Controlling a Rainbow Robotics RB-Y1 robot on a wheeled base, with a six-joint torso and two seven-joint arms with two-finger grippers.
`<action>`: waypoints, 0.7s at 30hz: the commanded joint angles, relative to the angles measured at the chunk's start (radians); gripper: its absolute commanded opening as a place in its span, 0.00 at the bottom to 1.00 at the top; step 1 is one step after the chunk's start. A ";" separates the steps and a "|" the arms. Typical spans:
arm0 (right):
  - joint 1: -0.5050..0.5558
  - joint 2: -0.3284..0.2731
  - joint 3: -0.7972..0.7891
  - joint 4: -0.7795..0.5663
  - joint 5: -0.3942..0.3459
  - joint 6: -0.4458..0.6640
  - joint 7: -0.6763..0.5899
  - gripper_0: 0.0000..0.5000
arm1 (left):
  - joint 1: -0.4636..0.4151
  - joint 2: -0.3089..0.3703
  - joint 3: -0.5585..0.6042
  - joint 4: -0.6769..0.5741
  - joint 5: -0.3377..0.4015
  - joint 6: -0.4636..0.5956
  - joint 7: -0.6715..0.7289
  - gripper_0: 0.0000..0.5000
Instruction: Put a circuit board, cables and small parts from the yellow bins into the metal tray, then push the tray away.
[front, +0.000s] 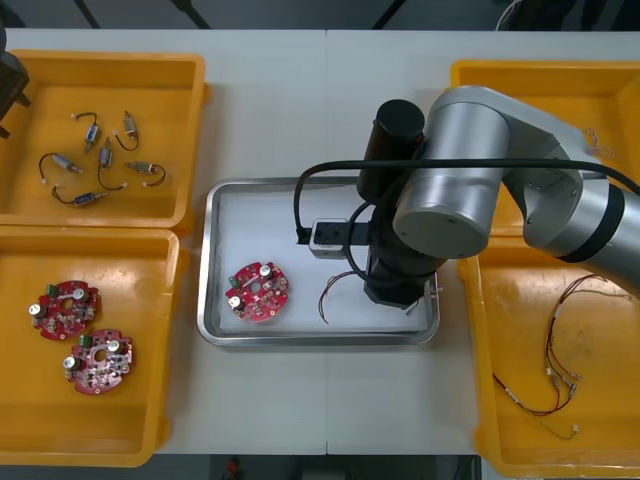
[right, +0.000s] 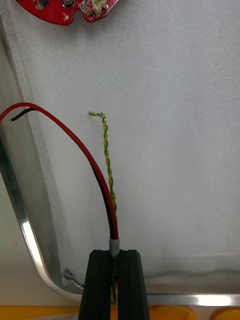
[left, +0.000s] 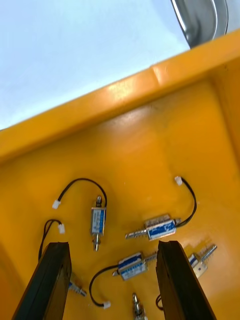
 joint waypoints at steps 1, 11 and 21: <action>-0.037 0.067 0.034 0.050 0.028 -0.041 0.037 0.00 | -0.060 0.007 -0.053 0.021 -0.026 -0.047 -0.028 1.00; -0.037 0.114 0.126 0.113 0.125 -0.120 0.033 0.00 | -0.064 -0.064 -0.079 0.096 -0.066 -0.136 -0.037 1.00; -0.036 0.150 0.148 0.168 0.134 -0.140 0.039 0.00 | -0.064 -0.125 -0.128 0.156 -0.084 -0.201 -0.043 1.00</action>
